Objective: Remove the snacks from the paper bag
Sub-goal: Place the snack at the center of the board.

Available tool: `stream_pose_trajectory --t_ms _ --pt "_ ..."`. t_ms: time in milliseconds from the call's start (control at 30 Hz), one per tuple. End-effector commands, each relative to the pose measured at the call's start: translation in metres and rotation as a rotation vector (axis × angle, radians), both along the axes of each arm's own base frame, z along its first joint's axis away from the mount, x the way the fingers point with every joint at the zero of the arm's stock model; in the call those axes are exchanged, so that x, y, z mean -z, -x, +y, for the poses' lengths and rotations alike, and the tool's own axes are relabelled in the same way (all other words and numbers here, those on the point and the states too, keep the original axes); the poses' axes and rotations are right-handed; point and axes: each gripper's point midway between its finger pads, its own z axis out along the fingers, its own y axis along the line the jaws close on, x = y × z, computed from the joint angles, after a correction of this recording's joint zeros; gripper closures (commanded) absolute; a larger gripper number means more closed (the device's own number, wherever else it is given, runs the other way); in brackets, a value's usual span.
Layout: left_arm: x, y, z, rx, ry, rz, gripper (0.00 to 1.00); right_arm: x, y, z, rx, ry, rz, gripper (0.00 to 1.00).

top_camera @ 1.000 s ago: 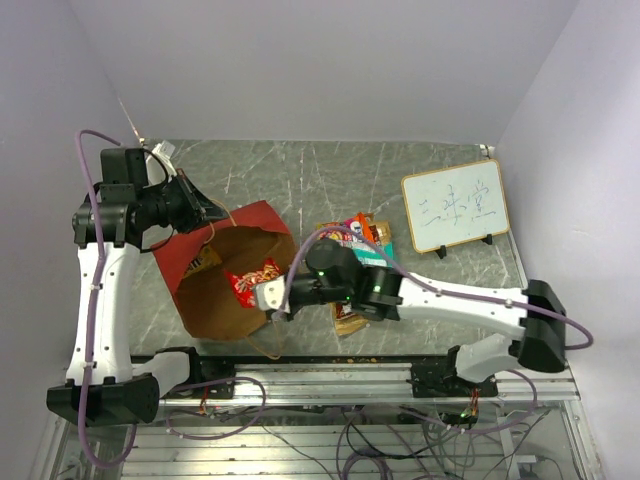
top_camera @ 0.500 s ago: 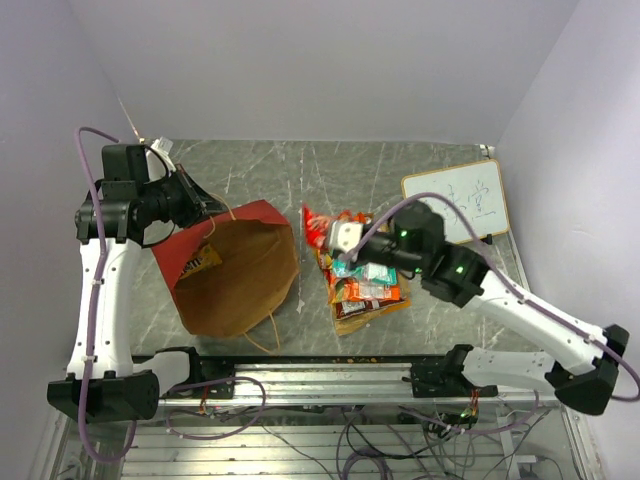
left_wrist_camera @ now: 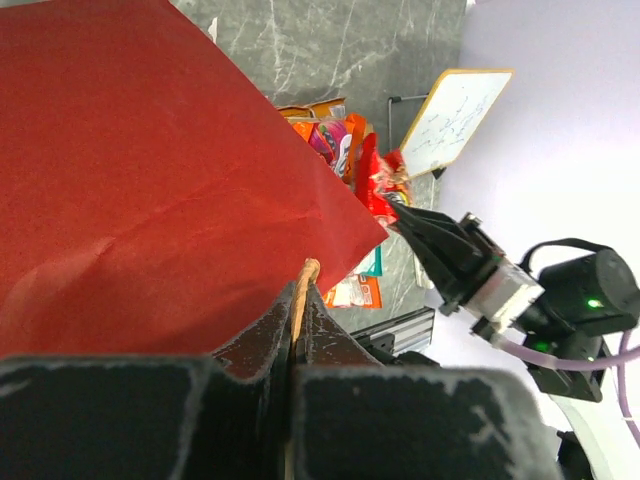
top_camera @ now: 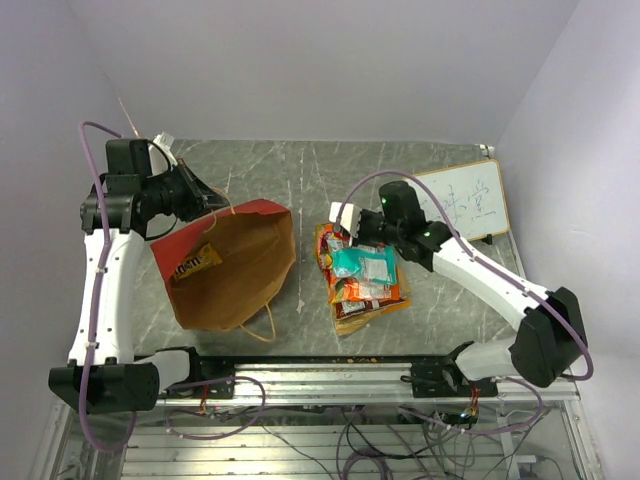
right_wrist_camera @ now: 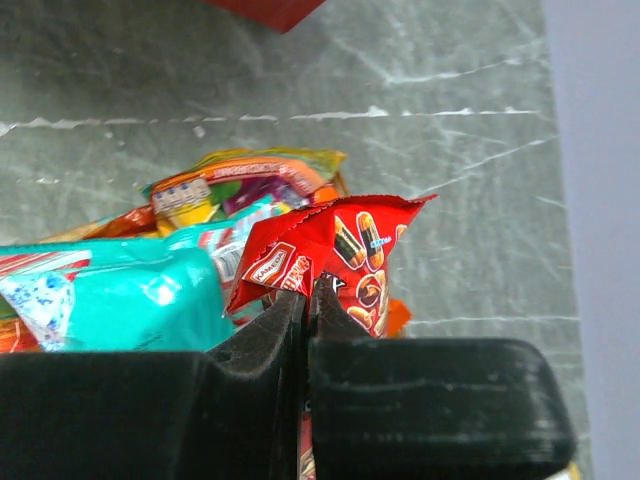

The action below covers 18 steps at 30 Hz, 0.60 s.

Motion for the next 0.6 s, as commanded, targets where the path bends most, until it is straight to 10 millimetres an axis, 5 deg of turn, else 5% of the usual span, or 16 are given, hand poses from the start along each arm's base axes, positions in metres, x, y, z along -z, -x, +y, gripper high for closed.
stream_pose_trajectory --t_ms 0,333,567 --pt "-0.013 0.004 -0.003 0.010 0.009 -0.053 0.93 0.025 0.006 0.010 -0.030 -0.039 0.054 1.00" --pt "-0.010 0.019 -0.008 -0.005 0.067 -0.022 0.93 0.082 0.026 -0.006 0.043 -0.009 0.198 0.96" --pt "0.005 0.033 -0.006 0.008 0.036 0.032 0.93 0.060 0.032 -0.015 0.077 -0.043 0.148 0.65"
